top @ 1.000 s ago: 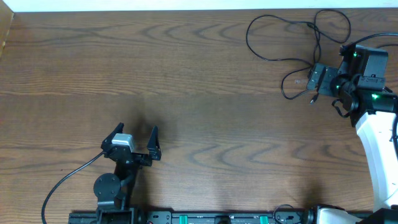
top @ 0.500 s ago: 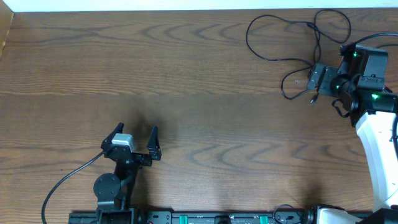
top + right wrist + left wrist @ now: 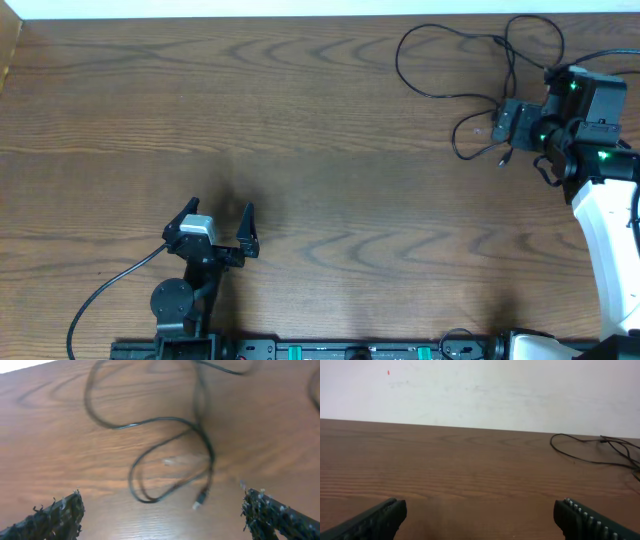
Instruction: Untangle cables
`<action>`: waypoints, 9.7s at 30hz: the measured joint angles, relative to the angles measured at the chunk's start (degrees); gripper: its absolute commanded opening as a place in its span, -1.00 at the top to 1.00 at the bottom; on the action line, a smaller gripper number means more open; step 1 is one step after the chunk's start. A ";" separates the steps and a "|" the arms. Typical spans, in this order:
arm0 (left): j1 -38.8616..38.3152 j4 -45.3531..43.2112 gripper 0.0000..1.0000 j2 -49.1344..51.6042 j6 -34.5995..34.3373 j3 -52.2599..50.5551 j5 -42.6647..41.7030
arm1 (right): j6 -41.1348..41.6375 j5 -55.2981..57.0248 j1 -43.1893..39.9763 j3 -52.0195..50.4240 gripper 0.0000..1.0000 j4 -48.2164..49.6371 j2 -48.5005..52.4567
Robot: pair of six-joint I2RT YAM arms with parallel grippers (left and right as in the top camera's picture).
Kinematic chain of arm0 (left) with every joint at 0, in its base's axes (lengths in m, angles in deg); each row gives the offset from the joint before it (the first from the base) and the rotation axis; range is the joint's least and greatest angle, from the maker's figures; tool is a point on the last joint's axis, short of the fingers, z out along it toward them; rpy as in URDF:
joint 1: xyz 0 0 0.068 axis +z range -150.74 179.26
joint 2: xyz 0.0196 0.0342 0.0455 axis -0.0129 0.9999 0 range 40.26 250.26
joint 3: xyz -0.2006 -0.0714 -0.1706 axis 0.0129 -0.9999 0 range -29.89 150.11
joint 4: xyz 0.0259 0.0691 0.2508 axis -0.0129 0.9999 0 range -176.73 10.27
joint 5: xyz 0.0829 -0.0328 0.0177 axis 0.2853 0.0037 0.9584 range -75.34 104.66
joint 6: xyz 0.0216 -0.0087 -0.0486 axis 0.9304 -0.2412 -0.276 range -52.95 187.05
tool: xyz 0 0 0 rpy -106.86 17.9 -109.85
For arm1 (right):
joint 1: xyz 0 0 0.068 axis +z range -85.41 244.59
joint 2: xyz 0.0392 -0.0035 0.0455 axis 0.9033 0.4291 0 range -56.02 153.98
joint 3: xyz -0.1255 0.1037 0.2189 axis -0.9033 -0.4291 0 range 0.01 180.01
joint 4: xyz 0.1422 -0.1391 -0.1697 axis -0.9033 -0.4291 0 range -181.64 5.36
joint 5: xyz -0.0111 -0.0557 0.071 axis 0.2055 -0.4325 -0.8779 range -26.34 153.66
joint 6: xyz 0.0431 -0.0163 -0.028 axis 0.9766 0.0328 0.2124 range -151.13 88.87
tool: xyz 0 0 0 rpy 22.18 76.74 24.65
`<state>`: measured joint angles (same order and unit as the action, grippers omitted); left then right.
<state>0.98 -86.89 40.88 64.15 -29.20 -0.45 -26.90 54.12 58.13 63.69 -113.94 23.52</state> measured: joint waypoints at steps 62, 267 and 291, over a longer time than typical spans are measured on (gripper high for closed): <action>0.00 0.20 -0.97 -0.04 0.02 0.17 0.00 | 0.98 -9.77 -2.58 -51.34 -0.99 47.10 -60.92; 0.00 0.28 -0.97 -0.04 0.17 0.22 0.00 | -0.72 5.95 5.68 -63.28 -0.99 25.46 -78.73; 0.00 0.28 -0.97 -0.04 0.17 0.22 -0.02 | -0.72 5.95 5.68 -63.28 -0.99 25.49 -78.73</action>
<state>0.98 -86.61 40.84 64.32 -28.98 -0.47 -27.63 60.07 63.81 0.42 -88.46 -55.20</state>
